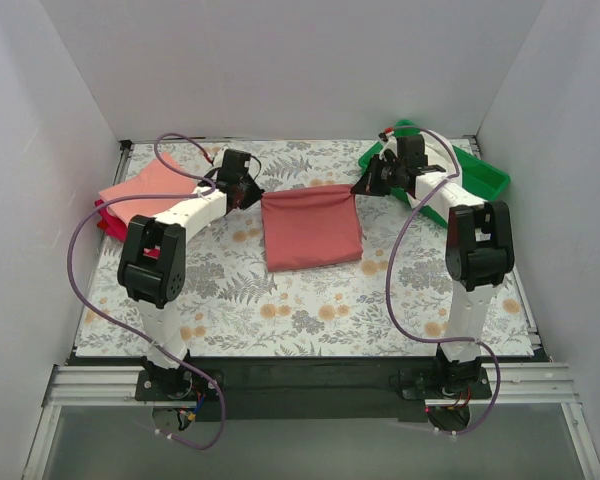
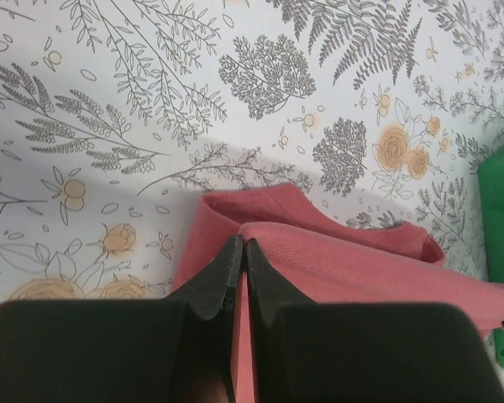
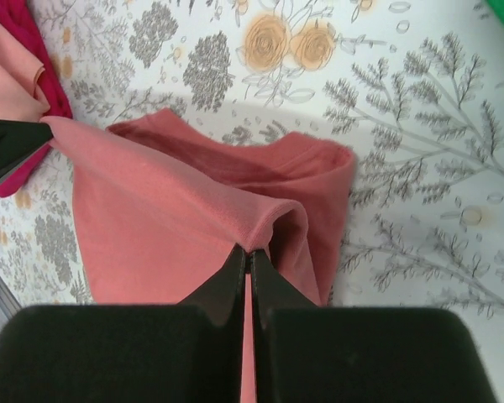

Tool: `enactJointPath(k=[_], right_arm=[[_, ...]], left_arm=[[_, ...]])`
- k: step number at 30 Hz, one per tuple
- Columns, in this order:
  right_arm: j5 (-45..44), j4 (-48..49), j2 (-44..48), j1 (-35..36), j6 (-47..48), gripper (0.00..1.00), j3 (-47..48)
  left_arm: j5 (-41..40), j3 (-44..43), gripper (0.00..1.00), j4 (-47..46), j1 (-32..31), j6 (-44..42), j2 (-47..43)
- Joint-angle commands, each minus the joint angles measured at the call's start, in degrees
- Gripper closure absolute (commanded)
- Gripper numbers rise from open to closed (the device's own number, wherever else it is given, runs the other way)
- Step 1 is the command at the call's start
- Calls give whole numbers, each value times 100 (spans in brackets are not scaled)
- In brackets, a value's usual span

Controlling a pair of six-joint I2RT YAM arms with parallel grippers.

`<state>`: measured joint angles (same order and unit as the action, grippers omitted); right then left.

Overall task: Fold and stack the t-shirts
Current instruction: Fold the tshirt, then neatly place the folded tshirt to the corner

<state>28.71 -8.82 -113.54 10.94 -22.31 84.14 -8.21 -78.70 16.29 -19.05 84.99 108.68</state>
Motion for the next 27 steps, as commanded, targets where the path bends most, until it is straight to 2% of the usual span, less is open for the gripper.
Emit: enactJointPath(k=[1, 4, 6, 7, 9, 12, 13, 14, 15, 16, 18, 22, 23, 24, 26, 27], right_arm=[[-32, 267, -335, -136, 68, 99, 577], [-120, 258, -643, -127, 121, 99, 849], [-199, 249, -870, -136, 182, 99, 1085], [-216, 249, -924, -136, 200, 92, 1148], [-252, 249, -1082, -136, 270, 91, 1297], [-104, 223, -1144, -136, 367, 63, 1544], [-33, 197, -1118, -136, 385, 47, 1614], [38, 179, -1066, -127, 411, 36, 1614], [134, 179, -917, -118, 472, 14, 1588], [170, 153, -820, -118, 490, 2, 1553], [249, 152, -444, -92, 560, 2, 1290], [346, 170, 348, 22, 753, 2, 500], [328, 170, 532, 74, 771, 2, 89], [285, 179, 943, 110, 780, 2, -193], [180, 283, 1411, 198, 789, 2, -721], [22, 354, 1918, 224, 763, 2, -1359]], left_arm=[[-76, -348, 100, -74, 182, -184, 179], [-41, -506, 100, -100, 235, -228, 434], [-49, -576, 91, -161, 244, -228, 574], [-23, -603, 86, -205, 244, -289, 627], [3, -769, 81, -241, 261, -351, 759], [100, -971, 62, -171, 305, -439, 909], [170, -1085, 57, -127, 305, -492, 874], [214, -1095, 47, -109, 305, -492, 822], [258, -1060, 42, -118, 305, -492, 734], [302, -956, 38, -126, 305, -492, 629], [477, -780, 30, -170, 305, -492, 304], [812, -25, 26, -302, 297, -369, -329], [1021, 369, 25, -424, 296, -343, -583], [1223, 555, 20, -504, 288, -299, -724], [1391, 1116, 19, -731, 261, -281, -962], [1488, 1250, 18, -794, 226, -246, -1155]])
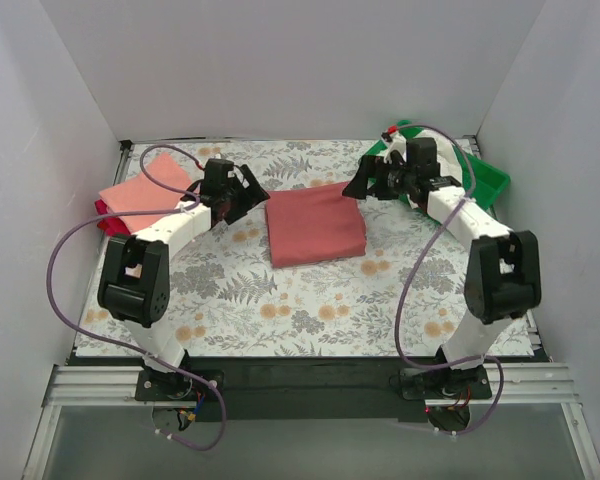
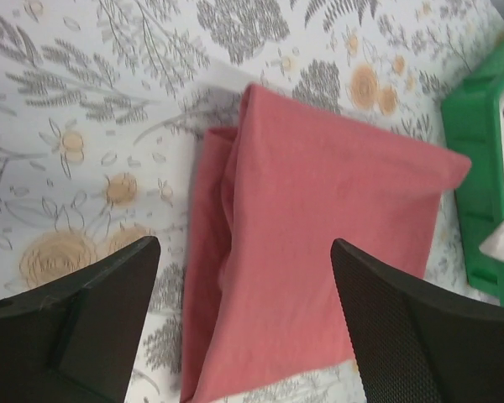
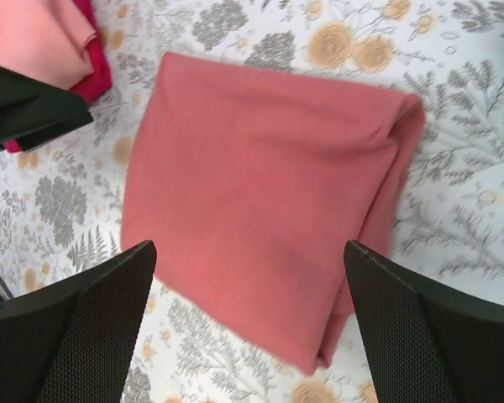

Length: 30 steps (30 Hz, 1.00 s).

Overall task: Fold and stack the t-shirts
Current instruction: Neatly place the folded tshirt to the corner

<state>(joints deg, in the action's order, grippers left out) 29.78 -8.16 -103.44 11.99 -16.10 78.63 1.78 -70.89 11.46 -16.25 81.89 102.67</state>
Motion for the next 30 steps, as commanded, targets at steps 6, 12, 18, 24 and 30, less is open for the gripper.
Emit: enactJointPath(k=[6, 12, 18, 24, 30], right_arm=[[-735, 728, 3125, 172, -464, 2, -3044], [-1553, 571, 4899, 155, -727, 2, -4706], [-1808, 114, 6140, 163, -834, 2, -5331], [-2072, -299, 6784, 155, -763, 2, -5455], [-2081, -440, 6934, 155, -649, 2, -5481]], left_arm=[[534, 1138, 16, -443, -229, 99, -810], [630, 1183, 11, -514, -317, 20, -538], [578, 990, 9, -479, -352, -68, -81], [315, 682, 9, -215, -546, -278, 376], [16, 384, 35, 57, -721, -331, 771]])
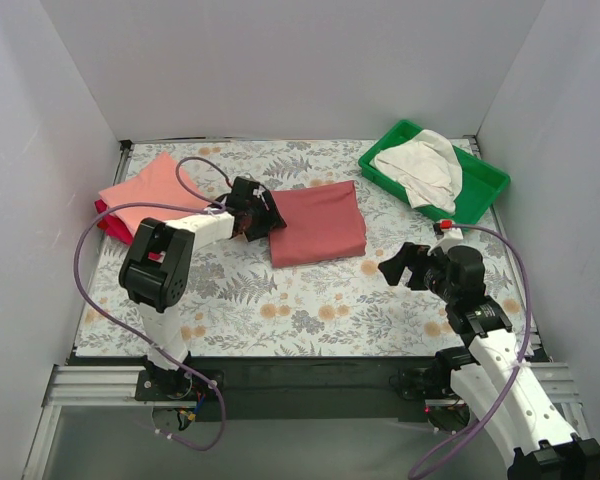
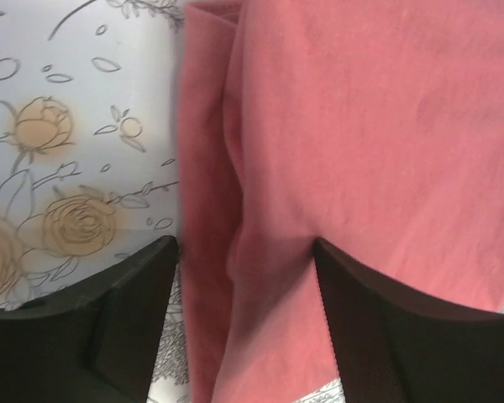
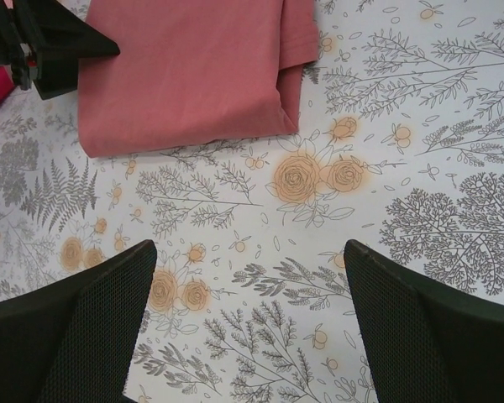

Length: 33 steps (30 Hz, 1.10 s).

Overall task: Fold and stack the t-shirts
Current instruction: Neatly place the folded tshirt to the corner

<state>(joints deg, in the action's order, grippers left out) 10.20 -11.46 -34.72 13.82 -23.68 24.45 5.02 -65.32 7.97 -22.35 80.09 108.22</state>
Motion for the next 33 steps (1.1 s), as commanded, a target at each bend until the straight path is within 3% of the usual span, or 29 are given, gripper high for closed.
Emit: enactJointPath(k=[1, 10, 11, 12, 13, 25, 33], right_arm=[[-141, -128, 53, -29, 127, 2, -72], [-334, -172, -35, -38, 302, 2, -159], [-351, -163, -35, -29, 329, 2, -168], [-378, -172, -35, -29, 355, 2, -168], [-395, -163, -44, -38, 373, 2, -168], [-668, -154, -70, -38, 610, 2, -221], [-607, -119, -44, -29, 628, 2, -283]], left_arm=[[-430, -235, 41, 434, -155, -161, 347], [-1318, -965, 74, 1268, -604, -126, 1280], [-1484, -1009, 80, 1347, -639, -117, 1315], [-1582, -1035, 95, 1383, -674, -134, 1315], [-1722, -1079, 100, 1427, -692, -152, 1315], [-4541, -2124, 100, 2218, -692, -898, 973], [-5177, -2565, 100, 2139, 2, -1496, 727]])
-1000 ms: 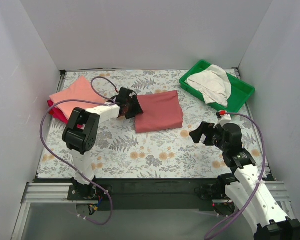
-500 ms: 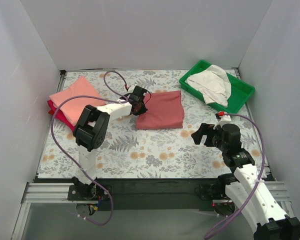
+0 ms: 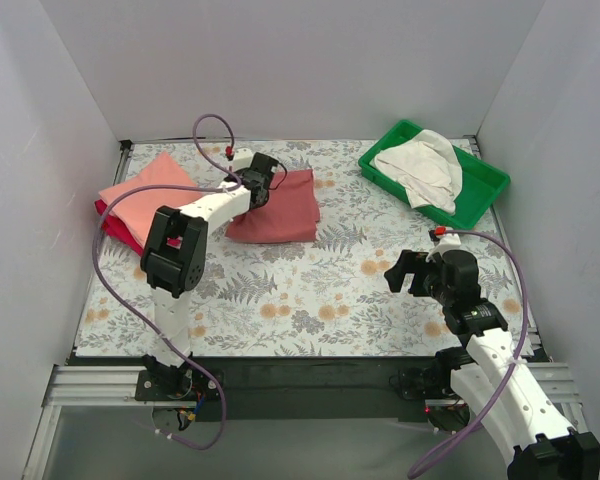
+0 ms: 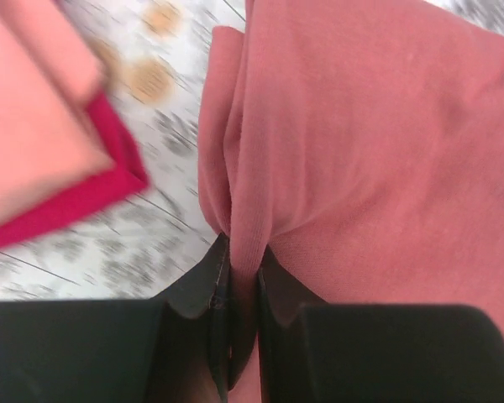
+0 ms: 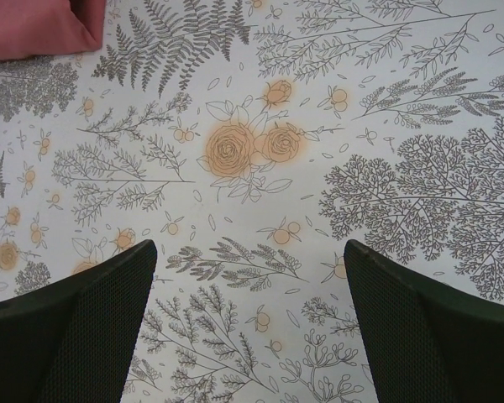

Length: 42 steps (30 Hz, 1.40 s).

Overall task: Fold and stack the t-shirts
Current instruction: Neatly place the folded tshirt to the corner

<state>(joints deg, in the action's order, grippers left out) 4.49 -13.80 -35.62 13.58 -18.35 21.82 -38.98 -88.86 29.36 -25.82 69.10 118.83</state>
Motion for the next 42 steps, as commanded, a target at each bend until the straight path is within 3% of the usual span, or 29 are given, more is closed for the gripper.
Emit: enactJointPath(k=[1, 9, 19, 30, 42], right_arm=[[-19, 115, 37, -14, 95, 2, -29], [61, 176, -24, -14, 112, 2, -29], [78, 194, -16, -22, 121, 2, -64], [105, 203, -59, -22, 130, 2, -47], [219, 229, -24, -22, 139, 2, -55]], left_arm=[[-812, -228, 100, -97, 420, -484, -360], [-944, -360, 100, -616, 982, -1504, -773], [-699, -1063, 100, -651, 1545, -2084, -1010], [-874, -1397, 100, -318, 1765, -1962, -1414], [-295, -2126, 100, 52, 1853, -1804, -1529]])
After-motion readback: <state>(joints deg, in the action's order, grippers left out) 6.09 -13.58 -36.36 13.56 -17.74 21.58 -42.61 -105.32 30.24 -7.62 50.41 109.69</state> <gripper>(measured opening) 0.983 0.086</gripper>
